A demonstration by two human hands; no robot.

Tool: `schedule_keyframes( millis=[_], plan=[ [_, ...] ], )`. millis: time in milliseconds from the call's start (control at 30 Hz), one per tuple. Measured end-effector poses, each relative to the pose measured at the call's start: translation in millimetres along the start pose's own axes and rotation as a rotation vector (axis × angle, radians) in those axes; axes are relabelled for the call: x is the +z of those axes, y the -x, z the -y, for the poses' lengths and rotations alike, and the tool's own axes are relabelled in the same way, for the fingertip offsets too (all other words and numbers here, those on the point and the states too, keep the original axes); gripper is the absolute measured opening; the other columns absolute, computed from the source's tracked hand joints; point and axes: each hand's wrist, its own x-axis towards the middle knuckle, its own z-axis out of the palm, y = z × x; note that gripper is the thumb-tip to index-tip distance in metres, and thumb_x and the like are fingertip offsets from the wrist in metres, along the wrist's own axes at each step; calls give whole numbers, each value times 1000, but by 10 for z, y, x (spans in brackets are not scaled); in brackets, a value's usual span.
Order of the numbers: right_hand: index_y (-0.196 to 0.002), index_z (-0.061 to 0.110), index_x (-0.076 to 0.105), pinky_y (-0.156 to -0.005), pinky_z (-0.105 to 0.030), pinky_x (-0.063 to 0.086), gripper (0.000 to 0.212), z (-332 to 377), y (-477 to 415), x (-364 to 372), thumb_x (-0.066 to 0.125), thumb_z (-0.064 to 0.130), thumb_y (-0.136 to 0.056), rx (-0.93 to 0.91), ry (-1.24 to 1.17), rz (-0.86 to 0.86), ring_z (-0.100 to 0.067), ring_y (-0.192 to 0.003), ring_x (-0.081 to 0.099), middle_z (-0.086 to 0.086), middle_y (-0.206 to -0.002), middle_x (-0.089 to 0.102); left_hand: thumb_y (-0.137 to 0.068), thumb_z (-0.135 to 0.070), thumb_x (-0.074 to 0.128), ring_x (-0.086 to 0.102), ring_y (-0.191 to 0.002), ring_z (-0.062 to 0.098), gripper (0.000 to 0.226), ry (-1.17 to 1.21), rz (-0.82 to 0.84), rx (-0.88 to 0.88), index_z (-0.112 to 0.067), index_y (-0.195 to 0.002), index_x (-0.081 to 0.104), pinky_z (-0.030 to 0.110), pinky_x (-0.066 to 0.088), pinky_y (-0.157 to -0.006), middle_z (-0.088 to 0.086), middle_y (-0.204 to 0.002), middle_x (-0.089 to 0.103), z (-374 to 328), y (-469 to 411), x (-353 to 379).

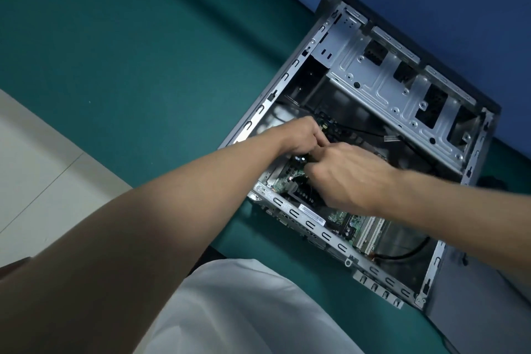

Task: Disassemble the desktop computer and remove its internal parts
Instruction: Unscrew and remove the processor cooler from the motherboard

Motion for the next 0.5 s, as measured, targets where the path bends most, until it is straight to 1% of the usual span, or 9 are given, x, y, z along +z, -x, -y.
schedule_keyframes(
  millis=[33, 100, 167, 233, 267, 333, 367, 433, 500],
  plan=[
    [-74, 11, 56, -53, -30, 51, 18, 27, 5, 50, 48, 17, -90, 155, -153, -59, -20, -58, 57, -5, -69, 59, -85, 3, 60, 57, -66, 0, 34, -6, 6, 7, -18, -108, 75, 13, 43, -59, -8, -76, 68, -5, 3, -3],
    [-74, 13, 54, -44, -21, 38, 18, 33, 14, 89, 51, 23, -88, 589, -520, -116, -15, -51, 53, -5, -63, 56, -86, -5, 68, 59, -87, 8, 29, 7, 26, 7, -17, -112, 74, 18, 44, -78, -1, -98, 73, 0, -12, -5],
    [-76, 7, 57, -39, -15, 26, 18, -76, 21, 90, 50, 18, -90, 1011, -1069, -29, -11, -37, 44, -7, -58, 56, -86, -13, 72, 58, -93, 10, 28, 29, 27, -5, -15, -114, 73, 19, 41, -86, 0, -110, 72, -3, -15, -1],
    [-89, 5, 55, -35, -12, 22, 16, -165, 5, 65, 43, 14, -97, 1223, -1580, 161, -7, -26, 26, -11, -54, 54, -85, -16, 74, 60, -98, 12, 29, 49, 20, -18, -15, -114, 72, 21, 42, -92, 1, -114, 71, -5, -18, 4],
    [-92, 6, 53, -34, -11, 21, 17, -191, -2, 55, 40, 14, -99, 1239, -1666, 227, -6, -26, 20, -12, -52, 54, -85, -16, 74, 60, -100, 13, 29, 59, 17, -23, -15, -114, 73, 22, 43, -92, 2, -114, 71, 0, -23, 8],
    [-90, 6, 52, -35, -11, 21, 20, -196, -45, 21, 37, 13, -100, 1189, -1575, 292, -8, -29, 20, -11, -54, 54, -84, -15, 74, 61, -101, 14, 28, 73, 11, -35, -15, -112, 73, 22, 43, -92, 2, -112, 72, 3, -26, 16],
    [-90, 5, 53, -37, -13, 22, 19, -176, -74, -15, 37, 12, -99, 1140, -1445, 291, -10, -33, 25, -10, -59, 54, -84, -15, 75, 61, -102, 15, 28, 72, 8, -40, -15, -111, 74, 23, 44, -94, 2, -112, 72, 1, -26, 18],
    [-89, 6, 51, -43, -20, 31, 13, -106, -121, -87, 41, 11, -95, 965, -1040, 268, -16, -48, 41, -9, -69, 53, -84, -15, 75, 62, -104, 17, 26, 57, 2, -51, -18, -110, 75, 28, 46, -97, 1, -111, 72, -1, -33, 22],
    [-81, 10, 44, -53, -26, 38, 11, -13, -147, -130, 43, 12, -91, 701, -603, 264, -17, -56, 45, -5, -70, 46, -85, -10, 72, 62, -103, 17, 26, 30, -11, -66, -23, -107, 75, 31, 48, -97, 1, -112, 72, -1, -45, 30]
  ],
)
